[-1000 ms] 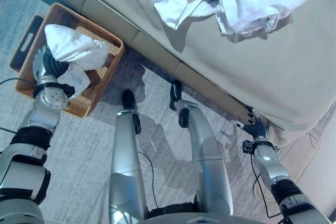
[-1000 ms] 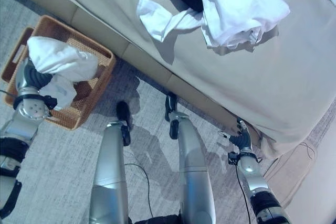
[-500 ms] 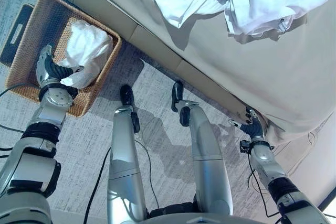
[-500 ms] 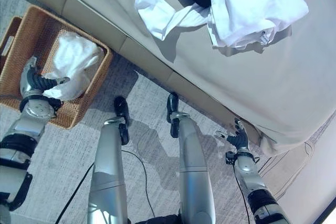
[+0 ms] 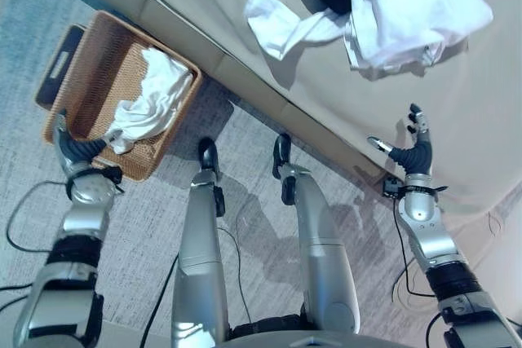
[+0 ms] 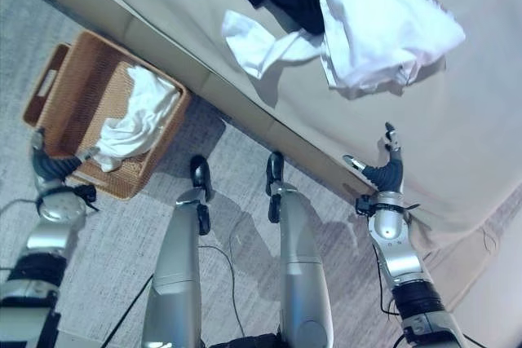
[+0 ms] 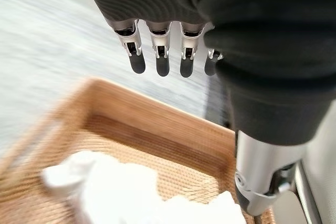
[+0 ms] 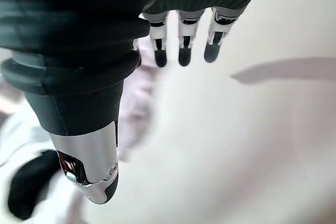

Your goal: Pick up clothes into the bucket

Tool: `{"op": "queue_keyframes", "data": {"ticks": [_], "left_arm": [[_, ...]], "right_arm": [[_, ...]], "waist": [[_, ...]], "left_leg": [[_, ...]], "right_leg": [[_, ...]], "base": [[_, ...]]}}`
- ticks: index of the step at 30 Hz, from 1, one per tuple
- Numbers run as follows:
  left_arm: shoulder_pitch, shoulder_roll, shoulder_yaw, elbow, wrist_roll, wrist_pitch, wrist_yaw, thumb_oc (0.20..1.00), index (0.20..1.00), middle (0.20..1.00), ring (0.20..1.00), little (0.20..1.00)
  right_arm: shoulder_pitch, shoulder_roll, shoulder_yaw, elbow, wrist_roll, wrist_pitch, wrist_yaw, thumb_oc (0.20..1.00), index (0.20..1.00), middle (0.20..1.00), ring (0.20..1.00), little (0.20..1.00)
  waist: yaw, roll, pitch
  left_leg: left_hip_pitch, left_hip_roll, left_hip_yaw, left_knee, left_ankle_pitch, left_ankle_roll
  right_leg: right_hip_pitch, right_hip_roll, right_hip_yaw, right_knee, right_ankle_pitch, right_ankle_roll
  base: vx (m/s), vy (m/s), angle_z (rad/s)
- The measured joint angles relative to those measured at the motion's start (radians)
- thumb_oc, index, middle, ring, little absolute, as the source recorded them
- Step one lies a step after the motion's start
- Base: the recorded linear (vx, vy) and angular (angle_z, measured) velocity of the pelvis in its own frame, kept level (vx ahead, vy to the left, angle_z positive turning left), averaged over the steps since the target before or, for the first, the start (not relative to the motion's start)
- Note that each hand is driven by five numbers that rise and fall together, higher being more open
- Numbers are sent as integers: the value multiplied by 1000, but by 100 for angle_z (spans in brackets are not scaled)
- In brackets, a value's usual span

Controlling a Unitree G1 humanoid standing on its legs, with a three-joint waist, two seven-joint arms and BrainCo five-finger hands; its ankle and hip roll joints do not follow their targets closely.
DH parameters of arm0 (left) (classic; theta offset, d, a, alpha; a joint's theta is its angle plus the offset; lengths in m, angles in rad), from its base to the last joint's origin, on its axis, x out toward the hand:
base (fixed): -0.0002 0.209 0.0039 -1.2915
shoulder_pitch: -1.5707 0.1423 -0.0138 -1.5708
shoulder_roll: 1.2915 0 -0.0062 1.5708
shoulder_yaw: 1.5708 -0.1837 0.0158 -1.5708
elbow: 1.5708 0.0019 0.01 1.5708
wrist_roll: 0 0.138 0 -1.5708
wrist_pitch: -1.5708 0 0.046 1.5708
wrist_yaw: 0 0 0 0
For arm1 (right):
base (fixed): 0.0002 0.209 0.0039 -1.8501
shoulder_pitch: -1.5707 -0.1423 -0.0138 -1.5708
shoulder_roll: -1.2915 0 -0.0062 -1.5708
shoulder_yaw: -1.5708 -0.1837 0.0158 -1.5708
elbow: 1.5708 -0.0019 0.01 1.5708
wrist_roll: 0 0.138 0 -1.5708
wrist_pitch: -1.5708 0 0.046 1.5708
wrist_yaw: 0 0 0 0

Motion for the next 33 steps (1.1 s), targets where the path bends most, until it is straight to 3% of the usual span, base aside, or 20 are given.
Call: {"op": "queue_keyframes", "data": {"ticks": [2, 7, 9, 10, 14, 15, 20, 25, 33], "left_arm": [[32, -44, -49, 18, -7, -54, -2, 1000, 1000, 1000, 1000, 1000], [53, -110, -172, 11, -4, -120, -44, 1000, 1000, 1000, 1000, 1000], [50, -144, -241, 20, 2, -133, -73, 1000, 1000, 1000, 1000, 1000], [53, -157, -251, 13, 4, -137, -84, 1000, 1000, 1000, 1000, 1000], [70, -186, -316, 31, 4, -150, -121, 1000, 1000, 1000, 1000, 1000], [86, -197, -339, 33, 4, -149, -133, 1000, 1000, 1000, 1000, 1000], [106, -199, -473, 36, 11, -153, -194, 1000, 1000, 1000, 1000, 1000], [93, -224, -535, 48, 25, -156, -235, 1000, 1000, 1000, 1000, 1000], [93, -240, -559, 37, 21, -149, -264, 1000, 1000, 1000, 1000, 1000]], "right_arm": [[-40, -29, -29, -4, -34, -1, -46, 1000, 1000, 1000, 1000, 1000], [-190, -61, -47, 60, -66, 2, -111, 1000, 1000, 1000, 1000, 1000], [-260, -87, -43, 128, -67, 5, -120, 1000, 1000, 1000, 1000, 1000], [-279, -104, -40, 146, -66, 7, -122, 1000, 1000, 1000, 1000, 1000], [-363, -206, 2, 287, -66, 33, -127, 1000, 1000, 1000, 1000, 1000], [-449, -239, 51, 398, -65, 50, -129, 1000, 1000, 1000, 1000, 1000], [-668, -322, 225, 664, -60, 98, -83, 1000, 1000, 1000, 1000, 1000], [-800, -313, 284, 987, 35, 137, 12, 1000, 1000, 1000, 1000, 1000], [-834, -323, 352, 1091, 20, 171, 91, 1000, 1000, 1000, 1000, 1000]], "waist": [[13, 16, -1], [64, 58, -2], [79, 94, -6], [85, 104, -4], [109, 134, -8], [113, 148, -8], [137, 185, -11], [143, 198, -12], [136, 247, -14]], "left_leg": [[75, -13, -10, -65, 27, -6], [202, -38, -43, -174, 80, -14], [260, -48, -69, -233, 107, -17], [284, -54, -84, -257, 98, -21], [349, -84, -113, -325, 152, -26], [372, -89, -129, -349, 153, -27], [372, -90, -152, -392, 194, -32], [359, -93, -169, -417, 212, -47], [338, -86, -163, -429, 221, -49]], "right_leg": [[59, -16, -14, -20, -12, 0], [169, -47, -56, -35, -22, -4], [225, -60, -83, -55, -28, -1], [243, -66, -90, -54, -44, 5], [280, -109, -119, -17, -75, -2], [296, -118, -133, -6, -95, 4], [279, -126, -154, 17, -104, -6], [250, -137, -165, 45, -124, -17], [197, -136, -151, 85, -135, -34]], "base": [[11, -58, 31], [15, -102, 30], [95, -139, 36], [45, -75, 48], [71, -93, 44], [8, -94, 34], [4, -90, 15], [1, -77, 12], [1, -26, -2]]}}
